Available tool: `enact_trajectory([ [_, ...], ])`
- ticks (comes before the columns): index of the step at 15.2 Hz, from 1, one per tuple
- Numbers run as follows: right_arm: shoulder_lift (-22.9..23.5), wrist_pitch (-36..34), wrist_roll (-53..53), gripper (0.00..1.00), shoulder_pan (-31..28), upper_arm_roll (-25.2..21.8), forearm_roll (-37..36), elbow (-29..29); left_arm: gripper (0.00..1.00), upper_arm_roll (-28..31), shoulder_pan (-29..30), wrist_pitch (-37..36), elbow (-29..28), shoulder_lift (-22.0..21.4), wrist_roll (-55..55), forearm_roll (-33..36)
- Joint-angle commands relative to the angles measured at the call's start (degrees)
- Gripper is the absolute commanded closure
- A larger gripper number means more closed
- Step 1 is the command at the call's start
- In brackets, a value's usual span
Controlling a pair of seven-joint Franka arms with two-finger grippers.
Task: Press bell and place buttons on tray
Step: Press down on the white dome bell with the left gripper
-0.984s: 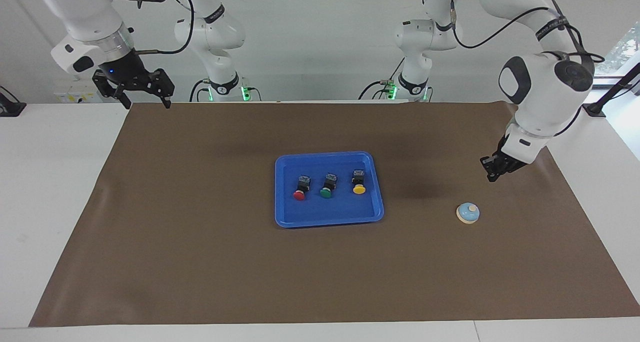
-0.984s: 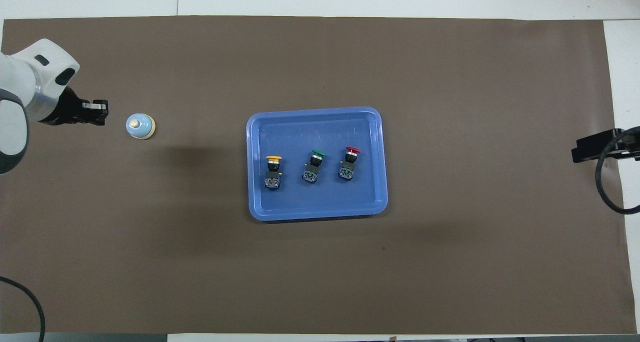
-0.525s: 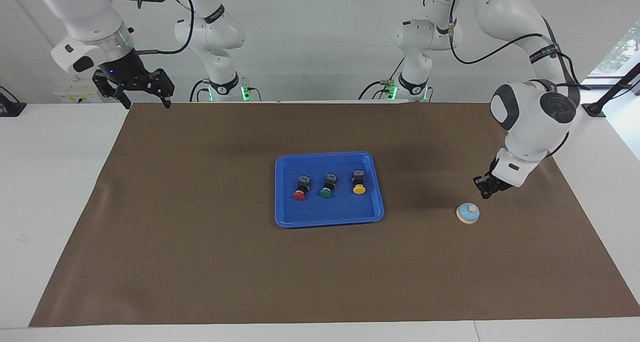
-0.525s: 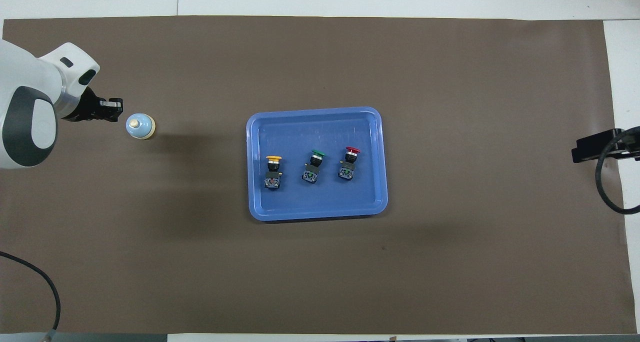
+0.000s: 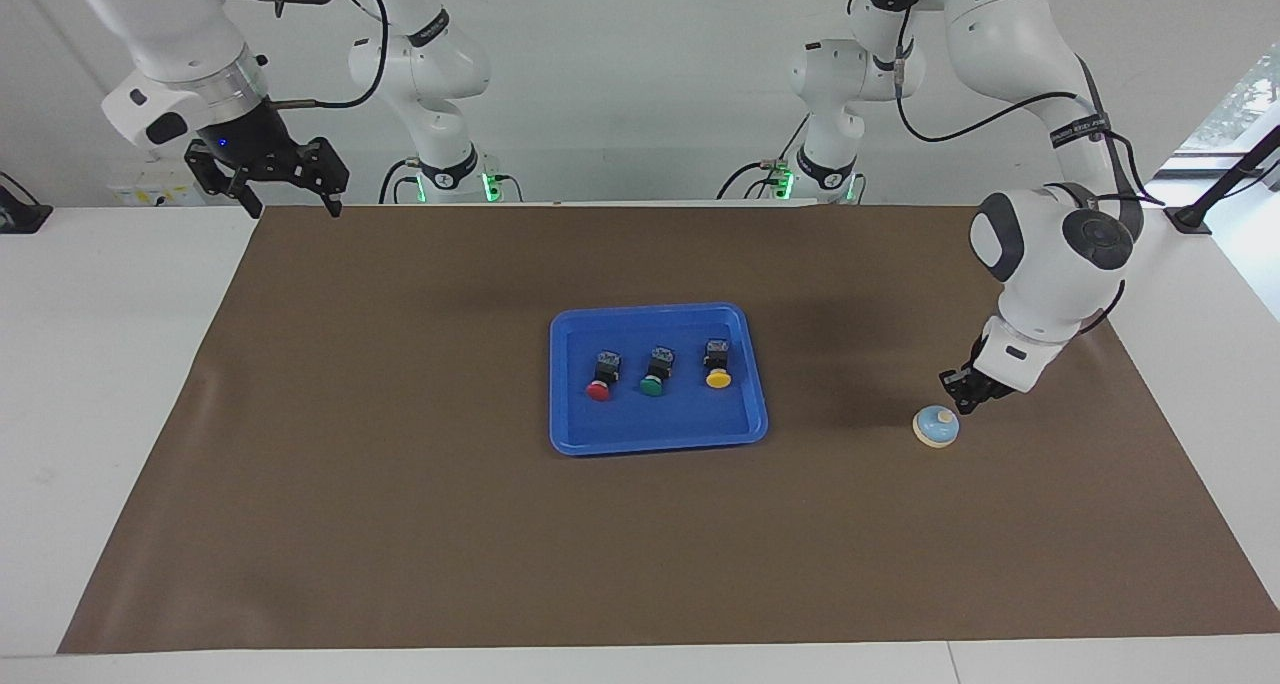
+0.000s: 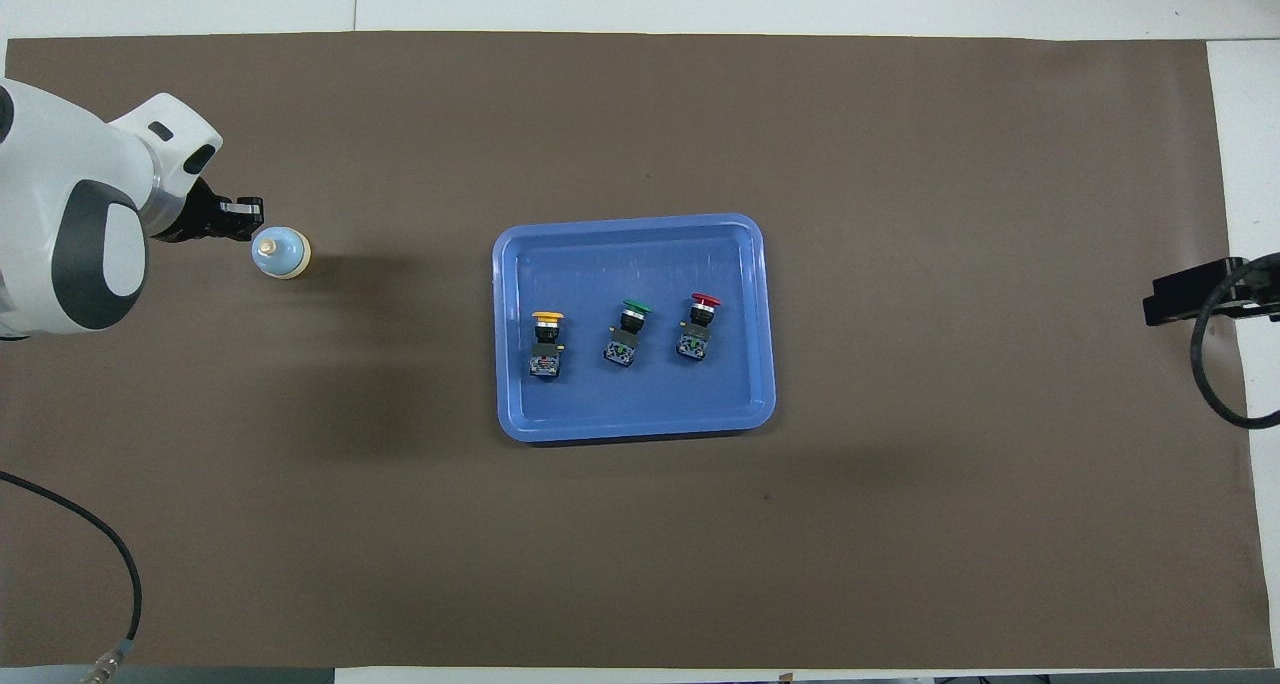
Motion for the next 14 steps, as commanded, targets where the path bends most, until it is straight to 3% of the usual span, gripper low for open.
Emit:
enact_trajectory([
  [1, -0.55, -0.94, 0.69, 0.00, -0.78, 0.47, 1.24, 0.01, 1.00, 0.33, -0.42, 3.10, -0.42, 1.62, -0.17, -0.69],
  [7, -0.55, -1.03, 0.69, 0.00, -0.78, 0.47, 1.24, 0.01, 1.00, 0.42, -1.12, 12.68, -6.05, 3.21, -0.52, -0.69],
  [10, -0.55, -1.03, 0.69, 0.00, -0.78, 0.47, 1.33, 0.01, 1.00, 0.42, -0.86, 7.44, -2.38, 3.39, -0.43, -0.78],
  [14, -0.55, -1.03, 0.69, 0.00, -0.78, 0.47, 1.24, 0.01, 1.00, 0.33, 1.07, -8.12, 7.47, 0.76, 0.01, -0.95],
])
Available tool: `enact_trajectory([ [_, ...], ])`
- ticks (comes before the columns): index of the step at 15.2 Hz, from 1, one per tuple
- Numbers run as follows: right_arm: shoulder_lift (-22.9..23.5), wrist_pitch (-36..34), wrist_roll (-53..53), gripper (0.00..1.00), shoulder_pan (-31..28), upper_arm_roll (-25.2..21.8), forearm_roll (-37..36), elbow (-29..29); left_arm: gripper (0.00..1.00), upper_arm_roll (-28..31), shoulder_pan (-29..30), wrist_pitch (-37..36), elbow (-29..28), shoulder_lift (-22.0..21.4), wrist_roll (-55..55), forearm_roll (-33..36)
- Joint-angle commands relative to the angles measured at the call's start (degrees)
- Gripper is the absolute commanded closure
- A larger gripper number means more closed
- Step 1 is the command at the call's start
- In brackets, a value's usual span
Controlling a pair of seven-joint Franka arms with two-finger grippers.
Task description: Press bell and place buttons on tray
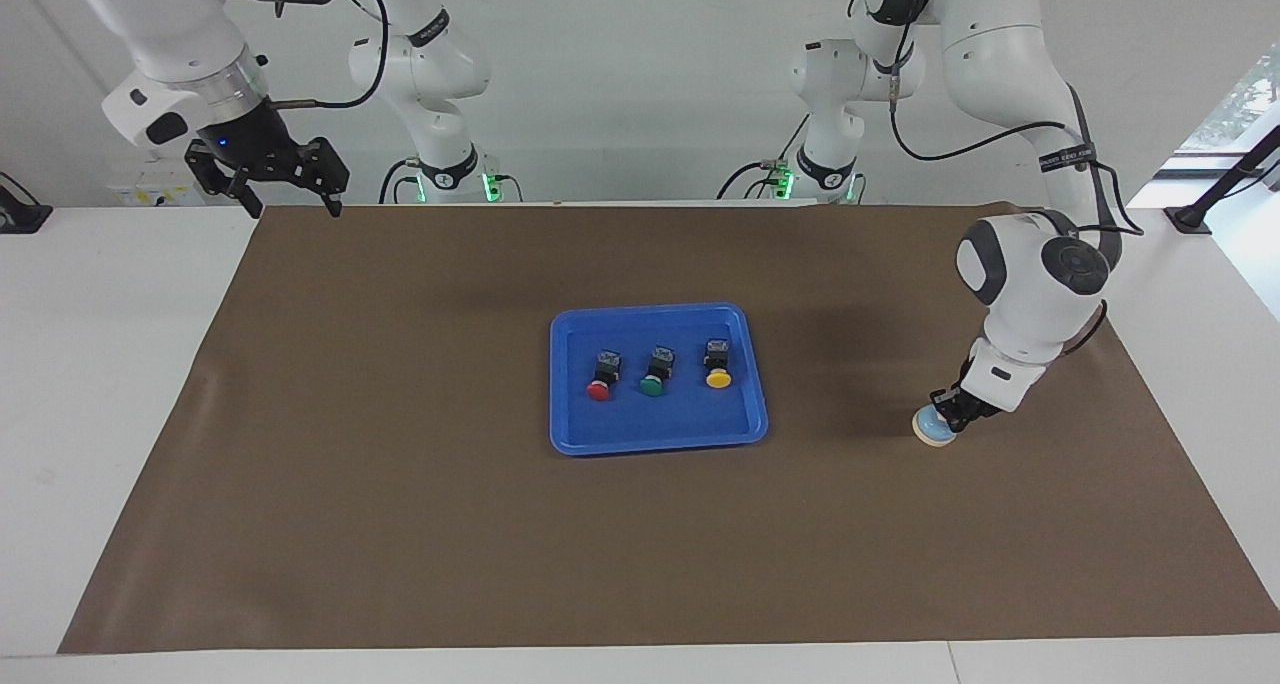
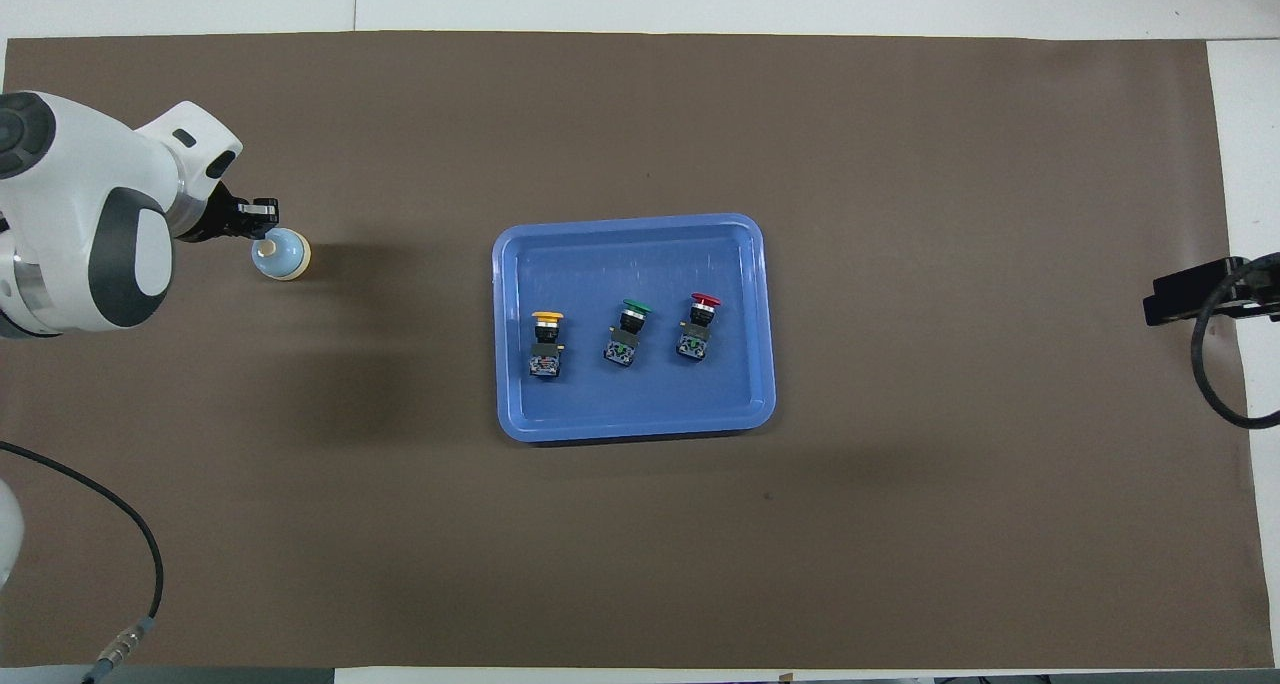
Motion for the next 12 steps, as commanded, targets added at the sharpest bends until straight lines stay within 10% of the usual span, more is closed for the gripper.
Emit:
enact_trajectory([
  [1, -0.55, -1.03, 0.69, 0.00, -0.78, 0.47, 1.24, 0.01, 1.00, 0.17, 1.08, -9.67, 5.84, -3.14, 0.09, -1.52],
  [5, -0.55, -1.03, 0.69, 0.00, -0.78, 0.47, 1.24, 0.01, 0.92, 0.79, 1.26, -16.53, 5.33, -11.48, -0.17, -2.49],
  [8, -0.55, -1.03, 0.69, 0.00, -0.78, 0.47, 1.24, 0.01, 0.12, 0.87, 1.44, -22.33, 5.32, -17.81, -0.26, -2.49],
  [12, -0.55, -1.03, 0.69, 0.00, -0.78, 0.47, 1.24, 0.01, 0.00, 0.79, 2.75, -31.64, 4.80, -24.41, -0.08, -2.40],
])
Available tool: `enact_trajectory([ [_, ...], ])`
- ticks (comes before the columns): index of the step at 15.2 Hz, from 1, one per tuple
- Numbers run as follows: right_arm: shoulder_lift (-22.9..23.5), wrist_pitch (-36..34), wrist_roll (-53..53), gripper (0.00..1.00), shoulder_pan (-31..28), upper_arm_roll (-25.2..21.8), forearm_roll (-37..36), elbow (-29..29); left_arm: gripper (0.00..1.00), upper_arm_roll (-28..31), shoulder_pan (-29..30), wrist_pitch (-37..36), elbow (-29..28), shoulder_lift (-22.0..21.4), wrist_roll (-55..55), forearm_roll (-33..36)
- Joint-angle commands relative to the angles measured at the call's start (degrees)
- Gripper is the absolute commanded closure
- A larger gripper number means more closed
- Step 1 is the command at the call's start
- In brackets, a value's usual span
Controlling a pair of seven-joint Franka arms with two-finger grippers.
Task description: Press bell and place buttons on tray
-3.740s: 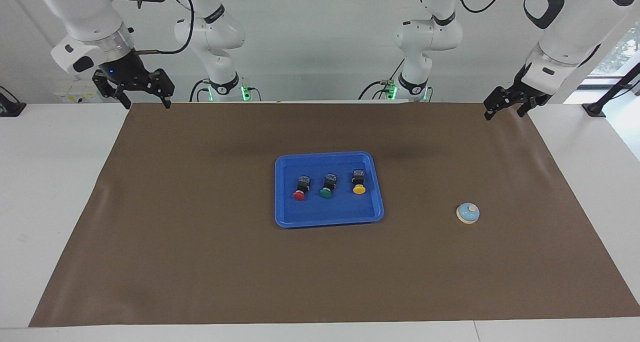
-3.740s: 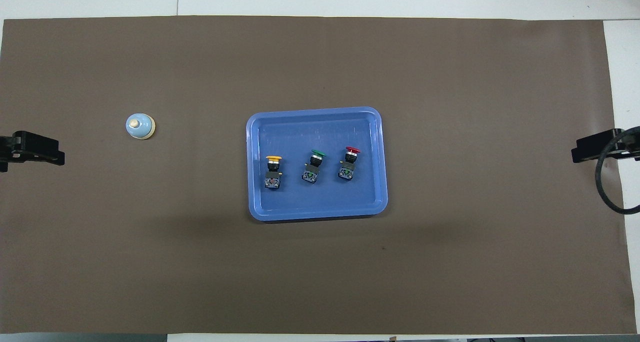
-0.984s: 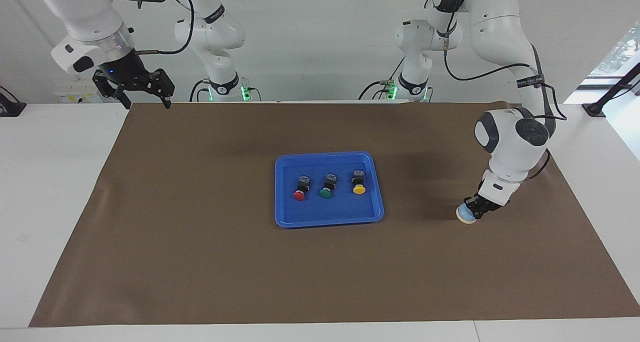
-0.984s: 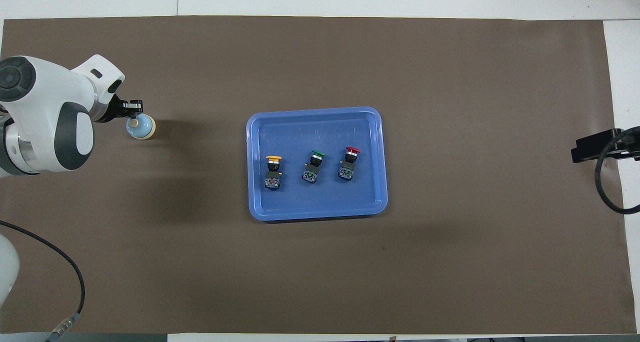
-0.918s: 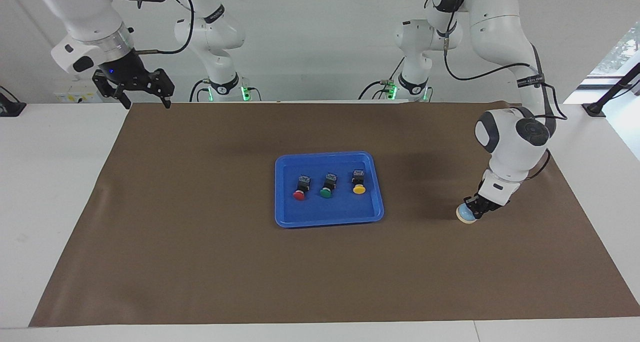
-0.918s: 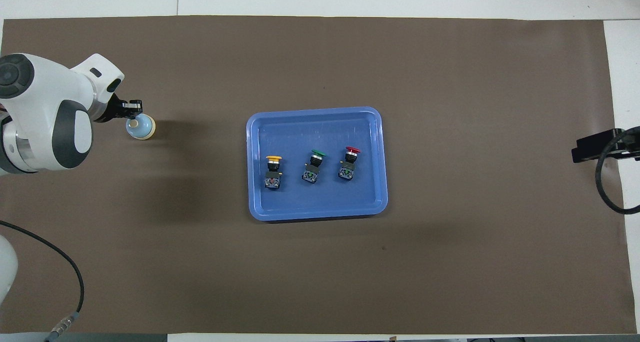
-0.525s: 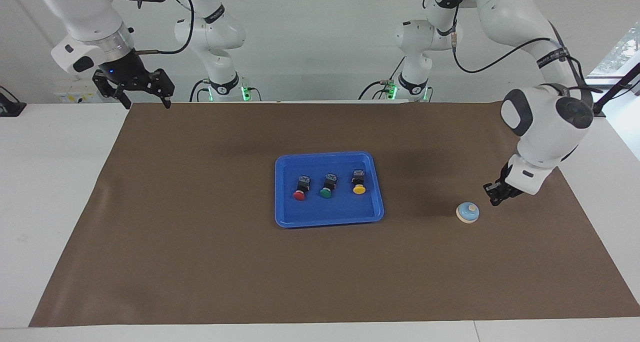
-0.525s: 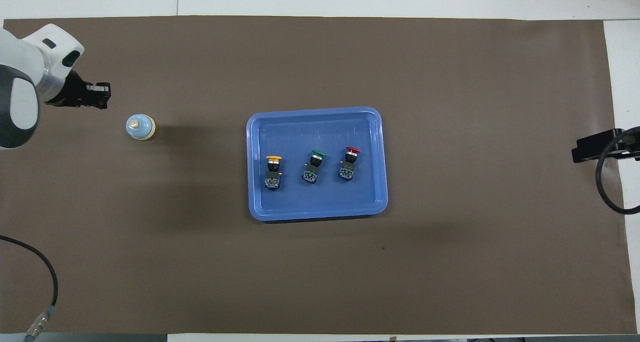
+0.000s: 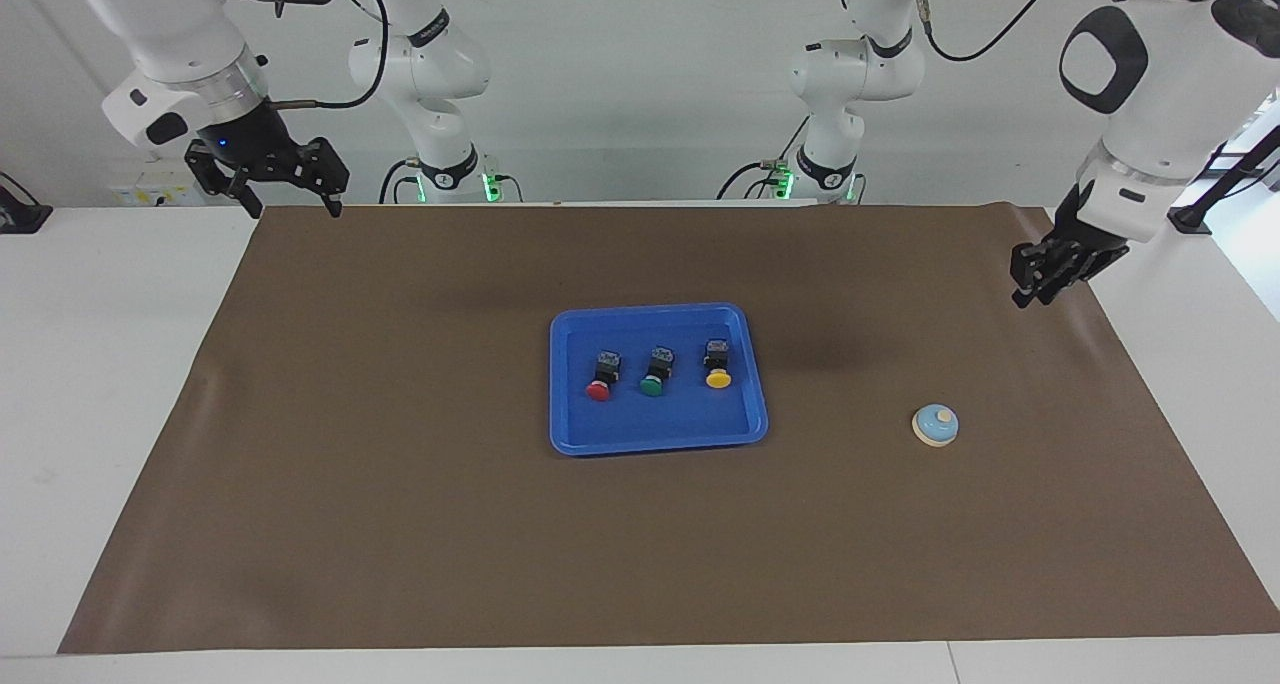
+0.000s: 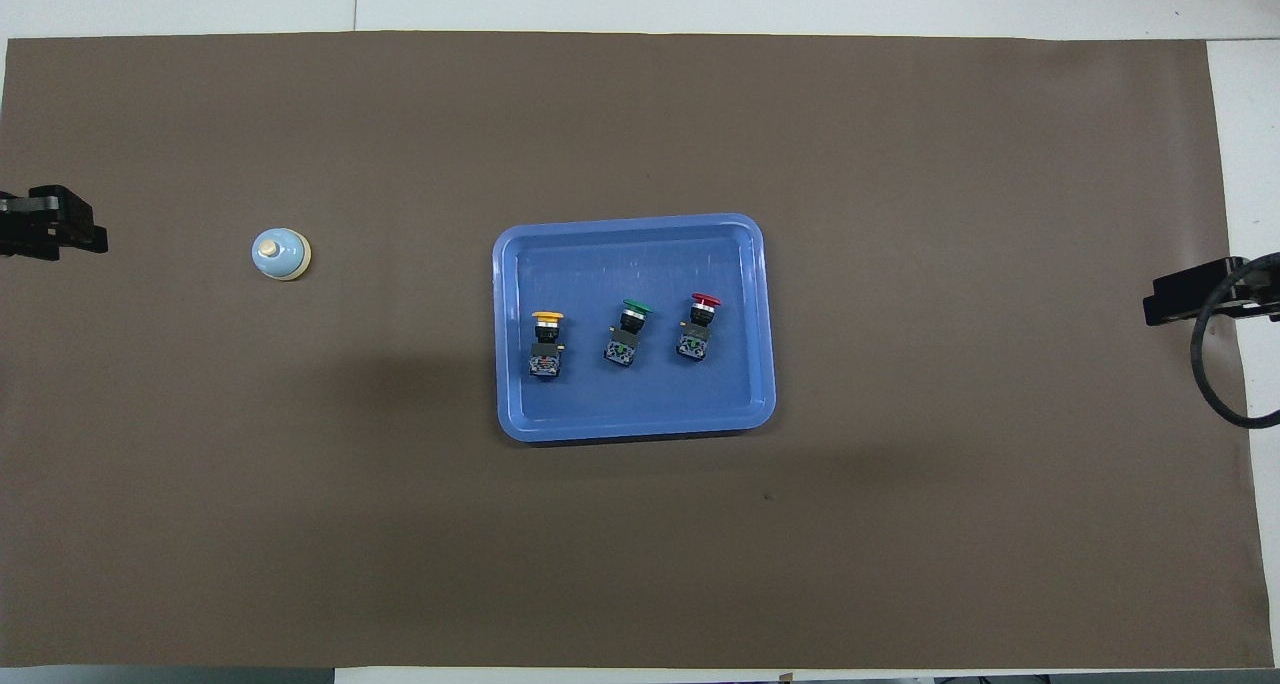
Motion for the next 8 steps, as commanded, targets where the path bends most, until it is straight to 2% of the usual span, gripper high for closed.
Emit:
enact_trajectory([
  [1, -0.55, -1.03, 0.69, 0.00, -0.78, 0.47, 1.24, 0.01, 0.00, -0.06, 1.04, -4.98, -1.96, -4.60, 0.00, -0.95],
  [3, -0.55, -1.03, 0.69, 0.00, -0.78, 0.47, 1.24, 0.01, 0.00, -0.06, 1.04, -7.18, -1.70, -5.57, 0.43, -0.95],
  [8, -0.55, -1.03, 0.69, 0.00, -0.78, 0.47, 1.24, 0.01, 0.00, -0.41, 0.34, -7.19, -0.82, -4.87, 1.40, -0.33],
])
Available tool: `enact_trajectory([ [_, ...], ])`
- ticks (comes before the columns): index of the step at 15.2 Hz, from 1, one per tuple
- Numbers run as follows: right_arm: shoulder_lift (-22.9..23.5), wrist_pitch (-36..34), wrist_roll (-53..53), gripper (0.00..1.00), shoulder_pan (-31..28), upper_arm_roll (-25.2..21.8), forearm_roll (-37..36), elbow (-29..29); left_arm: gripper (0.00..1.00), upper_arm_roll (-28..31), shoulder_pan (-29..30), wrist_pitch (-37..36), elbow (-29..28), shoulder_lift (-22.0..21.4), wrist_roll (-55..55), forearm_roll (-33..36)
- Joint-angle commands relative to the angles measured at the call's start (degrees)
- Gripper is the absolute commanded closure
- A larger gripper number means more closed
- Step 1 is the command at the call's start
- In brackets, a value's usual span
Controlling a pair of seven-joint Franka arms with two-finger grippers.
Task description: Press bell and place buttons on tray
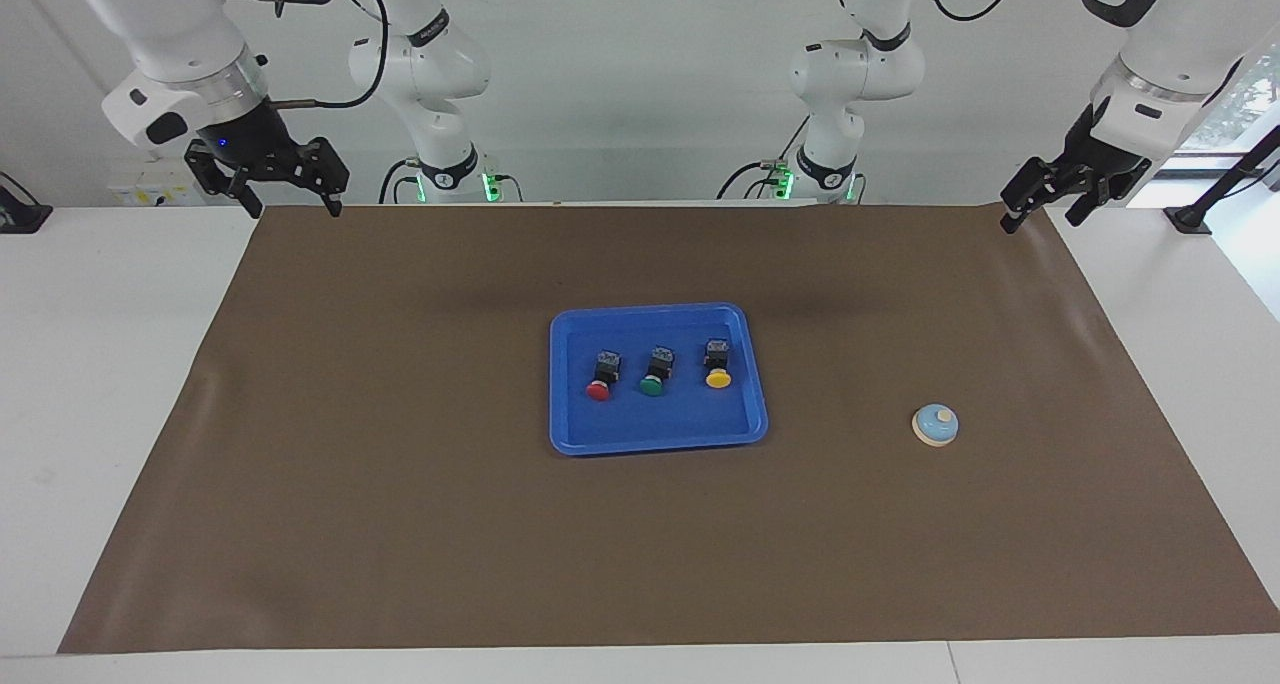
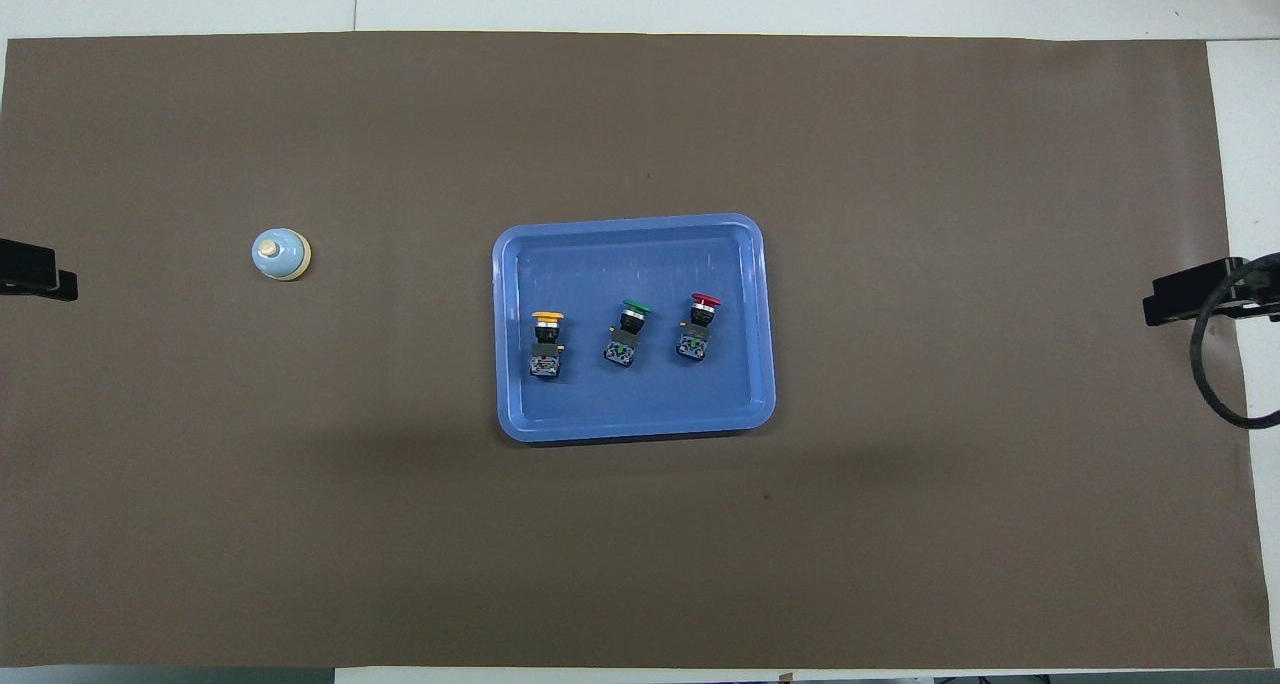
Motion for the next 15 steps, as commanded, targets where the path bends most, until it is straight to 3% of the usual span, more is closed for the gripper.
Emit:
enact_trajectory([
  [1, -0.55, -1.03, 0.69, 0.00, -0.78, 0.47, 1.24, 0.01, 0.00, 0.02, -0.31, -0.57, -0.45, -0.26, 0.91, -0.42],
  [15, -0.55, -1.03, 0.69, 0.00, -0.78, 0.47, 1.24, 0.01, 0.00, -0.42, -2.59, -4.09, -0.98, 0.09, 2.40, 0.98],
])
